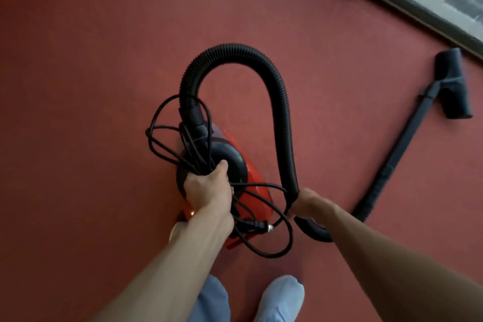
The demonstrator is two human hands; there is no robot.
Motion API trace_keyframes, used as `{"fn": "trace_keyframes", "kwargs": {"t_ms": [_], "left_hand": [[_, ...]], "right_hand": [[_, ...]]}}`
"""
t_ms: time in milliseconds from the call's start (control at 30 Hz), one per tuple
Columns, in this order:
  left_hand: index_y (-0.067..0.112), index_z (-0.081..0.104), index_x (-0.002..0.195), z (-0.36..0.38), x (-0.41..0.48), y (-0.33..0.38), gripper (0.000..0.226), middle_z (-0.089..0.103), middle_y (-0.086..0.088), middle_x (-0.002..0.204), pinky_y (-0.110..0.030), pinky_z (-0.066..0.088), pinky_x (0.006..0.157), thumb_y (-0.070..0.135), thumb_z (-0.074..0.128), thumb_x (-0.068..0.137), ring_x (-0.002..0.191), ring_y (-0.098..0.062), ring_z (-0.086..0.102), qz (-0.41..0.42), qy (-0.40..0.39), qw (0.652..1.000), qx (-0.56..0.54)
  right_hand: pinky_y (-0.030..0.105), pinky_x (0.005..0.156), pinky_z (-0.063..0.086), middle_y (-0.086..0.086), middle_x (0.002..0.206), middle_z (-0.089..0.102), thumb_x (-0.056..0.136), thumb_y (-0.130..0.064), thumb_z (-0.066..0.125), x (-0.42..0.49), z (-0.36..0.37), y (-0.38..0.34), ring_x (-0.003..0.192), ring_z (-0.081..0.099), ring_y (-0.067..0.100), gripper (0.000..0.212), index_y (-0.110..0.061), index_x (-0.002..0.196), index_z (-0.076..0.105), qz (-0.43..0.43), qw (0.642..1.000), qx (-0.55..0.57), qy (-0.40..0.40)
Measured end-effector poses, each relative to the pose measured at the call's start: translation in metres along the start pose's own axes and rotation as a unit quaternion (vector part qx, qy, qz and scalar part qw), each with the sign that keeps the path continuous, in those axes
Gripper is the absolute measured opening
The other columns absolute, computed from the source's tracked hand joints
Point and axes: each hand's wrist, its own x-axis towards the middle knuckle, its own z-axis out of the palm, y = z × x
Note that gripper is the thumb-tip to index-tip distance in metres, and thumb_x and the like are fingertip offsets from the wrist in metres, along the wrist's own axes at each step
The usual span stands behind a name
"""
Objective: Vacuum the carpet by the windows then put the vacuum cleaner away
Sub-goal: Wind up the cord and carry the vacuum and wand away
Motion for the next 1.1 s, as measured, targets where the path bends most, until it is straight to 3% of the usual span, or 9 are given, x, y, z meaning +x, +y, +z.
{"fn": "trace_keyframes", "kwargs": {"t_ms": [133, 233, 400, 533, 700, 767, 867, 967, 1100], "left_hand": [[0.003, 0.066, 0.105, 0.002, 0.004, -0.003, 0.029, 0.067, -0.009, 0.069, -0.023, 0.043, 0.04, 0.013, 0.071, 0.079, 0.038, -0.019, 0.054, 0.018, 0.002, 1.0, 0.008], [0.003, 0.07, 0.097, -0.001, 0.005, -0.003, 0.029, 0.074, -0.01, 0.077, -0.033, 0.056, 0.054, 0.018, 0.074, 0.072, 0.054, -0.025, 0.065, 0.031, -0.009, 0.999, 0.028], [0.004, 0.066, 0.087, -0.008, -0.002, -0.001, 0.009, 0.075, -0.003, 0.07, -0.025, 0.052, 0.058, 0.011, 0.071, 0.086, 0.051, -0.017, 0.068, 0.048, -0.099, 0.993, 0.047], [0.013, 0.068, 0.098, -0.017, -0.008, 0.006, 0.022, 0.077, -0.007, 0.082, -0.022, 0.052, 0.061, 0.014, 0.08, 0.08, 0.053, -0.016, 0.07, 0.029, -0.142, 0.989, 0.028], [0.021, 0.073, 0.099, -0.017, -0.009, 0.013, 0.035, 0.077, 0.009, 0.082, -0.021, 0.048, 0.07, 0.028, 0.088, 0.068, 0.084, -0.007, 0.07, -0.006, -0.188, 0.981, -0.038], [0.024, 0.072, 0.104, -0.018, -0.009, 0.014, 0.046, 0.074, 0.014, 0.091, -0.023, 0.044, 0.08, 0.042, 0.085, 0.063, 0.099, -0.003, 0.064, -0.021, -0.212, 0.976, -0.053], [0.022, 0.067, 0.117, -0.022, -0.008, 0.014, 0.097, 0.072, 0.007, 0.113, -0.036, 0.044, 0.102, 0.073, 0.084, 0.036, 0.114, -0.014, 0.062, -0.015, -0.235, 0.967, -0.097], [0.012, 0.069, 0.119, -0.026, 0.002, 0.013, 0.098, 0.074, -0.007, 0.114, -0.051, 0.049, 0.103, 0.048, 0.097, 0.032, 0.109, -0.028, 0.068, -0.041, -0.227, 0.963, -0.136], [0.007, 0.071, 0.114, -0.022, 0.012, 0.014, 0.086, 0.075, -0.01, 0.108, -0.052, 0.054, 0.096, 0.03, 0.097, 0.035, 0.104, -0.03, 0.071, -0.066, -0.185, 0.966, -0.168]], "right_hand": [[0.035, 0.099, 0.04, 0.011, 0.123, 0.061, 0.091, -0.031, 0.059, 0.004, 0.009, 0.003, 0.116, 0.055, 0.032, 0.037, -0.011, 0.123, 0.056, -0.011, 0.996, -0.002, 0.089], [0.038, 0.09, 0.046, 0.019, 0.123, 0.062, 0.094, -0.036, 0.057, -0.006, -0.011, -0.016, 0.113, 0.058, 0.037, 0.042, -0.009, 0.125, 0.051, -0.108, 0.981, 0.071, 0.141], [0.037, 0.086, 0.045, 0.018, 0.119, 0.065, 0.096, -0.049, 0.05, -0.041, -0.076, -0.078, 0.112, 0.059, 0.038, 0.046, -0.012, 0.122, 0.055, -0.233, 0.937, 0.107, 0.236], [0.038, 0.08, 0.055, 0.008, 0.097, 0.072, 0.093, -0.058, 0.046, -0.08, -0.12, -0.119, 0.087, 0.069, 0.03, 0.049, -0.014, 0.104, 0.066, -0.267, 0.908, 0.174, 0.273], [0.035, 0.055, 0.058, 0.004, 0.069, 0.066, 0.096, -0.032, 0.056, -0.116, -0.133, -0.161, 0.041, 0.059, 0.017, 0.035, -0.009, 0.071, 0.061, -0.272, 0.865, 0.37, 0.201], [0.042, 0.066, 0.062, 0.003, 0.065, 0.067, 0.094, -0.033, 0.057, -0.126, -0.124, -0.176, 0.044, 0.063, 0.018, 0.034, -0.006, 0.074, 0.065, -0.268, 0.876, 0.361, 0.176], [0.051, 0.077, 0.06, 0.01, 0.074, 0.071, 0.088, -0.037, 0.054, -0.133, -0.104, -0.191, 0.063, 0.071, 0.028, 0.038, -0.004, 0.075, 0.067, -0.267, 0.875, 0.391, 0.102], [0.05, 0.084, 0.058, 0.01, 0.081, 0.074, 0.085, -0.035, 0.055, -0.134, -0.09, -0.199, 0.074, 0.072, 0.029, 0.035, -0.004, 0.077, 0.069, -0.292, 0.871, 0.388, 0.075], [0.037, 0.084, 0.057, 0.018, 0.085, 0.068, 0.09, 0.012, 0.046, -0.114, -0.099, -0.169, 0.071, 0.066, 0.028, 0.028, 0.01, 0.112, 0.063, -0.314, 0.835, 0.451, -0.009]]}}
